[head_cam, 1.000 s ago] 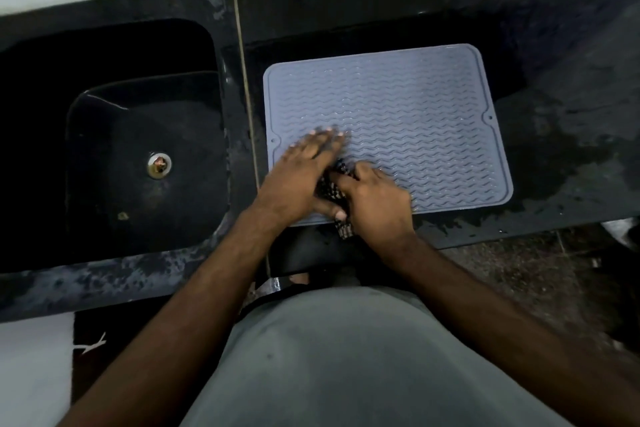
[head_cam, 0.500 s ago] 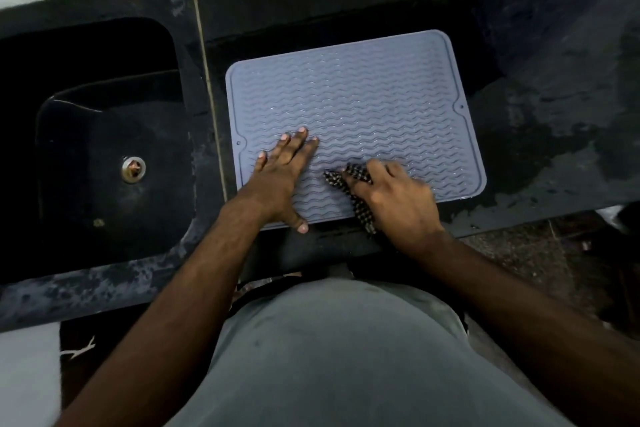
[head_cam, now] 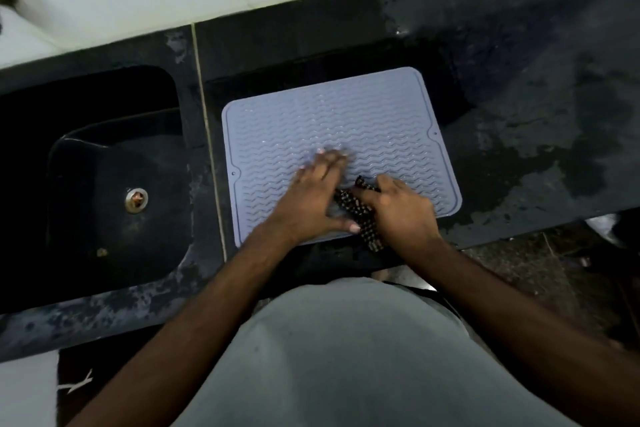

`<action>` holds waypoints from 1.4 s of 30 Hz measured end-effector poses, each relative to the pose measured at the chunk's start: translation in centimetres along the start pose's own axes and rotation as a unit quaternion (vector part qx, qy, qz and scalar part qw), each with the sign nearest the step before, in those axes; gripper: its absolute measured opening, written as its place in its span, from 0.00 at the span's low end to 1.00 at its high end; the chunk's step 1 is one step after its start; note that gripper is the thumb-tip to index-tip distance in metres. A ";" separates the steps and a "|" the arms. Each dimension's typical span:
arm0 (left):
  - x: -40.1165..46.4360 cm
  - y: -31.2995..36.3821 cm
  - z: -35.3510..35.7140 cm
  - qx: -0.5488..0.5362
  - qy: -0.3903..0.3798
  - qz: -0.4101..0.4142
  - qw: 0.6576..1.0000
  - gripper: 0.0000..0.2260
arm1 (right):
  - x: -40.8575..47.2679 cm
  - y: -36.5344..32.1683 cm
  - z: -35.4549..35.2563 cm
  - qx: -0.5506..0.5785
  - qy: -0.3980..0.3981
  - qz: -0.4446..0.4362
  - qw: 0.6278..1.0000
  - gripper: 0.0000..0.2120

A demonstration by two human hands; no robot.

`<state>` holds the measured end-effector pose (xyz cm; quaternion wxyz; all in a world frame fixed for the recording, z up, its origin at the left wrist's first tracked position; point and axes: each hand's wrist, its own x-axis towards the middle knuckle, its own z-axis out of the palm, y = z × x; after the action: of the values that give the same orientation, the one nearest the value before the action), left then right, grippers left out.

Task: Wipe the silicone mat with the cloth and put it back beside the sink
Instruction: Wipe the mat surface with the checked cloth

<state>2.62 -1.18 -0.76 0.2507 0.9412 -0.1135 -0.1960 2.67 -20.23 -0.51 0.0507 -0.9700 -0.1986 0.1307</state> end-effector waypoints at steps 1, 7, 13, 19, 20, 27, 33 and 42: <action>0.6 0.7 0.5 -0.026 -0.003 0.009 1.000 0.56 | 0.0 0.2 -0.1 0.019 -0.005 0.001 1.000 0.23; 2.7 1.3 2.3 0.005 0.002 -0.019 1.000 0.61 | 0.6 0.5 -0.6 0.048 -0.017 0.026 0.998 0.21; 4.4 4.2 1.8 0.125 -0.063 -0.086 0.986 0.61 | 0.1 2.6 -0.7 0.013 0.010 0.046 0.999 0.18; 5.4 6.4 1.8 0.163 -0.062 -0.158 0.972 0.54 | -0.1 5.1 -1.0 0.000 0.015 0.070 0.997 0.17; 5.6 6.7 1.8 0.175 -0.066 -0.161 0.969 0.53 | -0.1 5.5 -1.2 -0.007 0.020 0.073 0.997 0.16; 7.3 9.1 1.7 0.251 -0.135 -0.190 0.940 0.55 | -0.9 8.7 -2.2 -0.004 0.034 0.123 0.992 0.15; 8.3 10.2 2.1 0.306 -0.154 -0.187 0.921 0.57 | -1.6 10.8 -3.5 0.012 0.016 0.161 0.987 0.22; 8.0 9.9 1.9 0.304 -0.142 -0.150 0.930 0.56 | -2.1 10.9 -2.9 -0.043 0.035 0.234 0.971 0.11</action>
<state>7.87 -12.86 0.30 -0.0989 0.9407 -0.0593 -0.3191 5.69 -31.24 1.16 -0.0159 -0.9948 0.0300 0.0963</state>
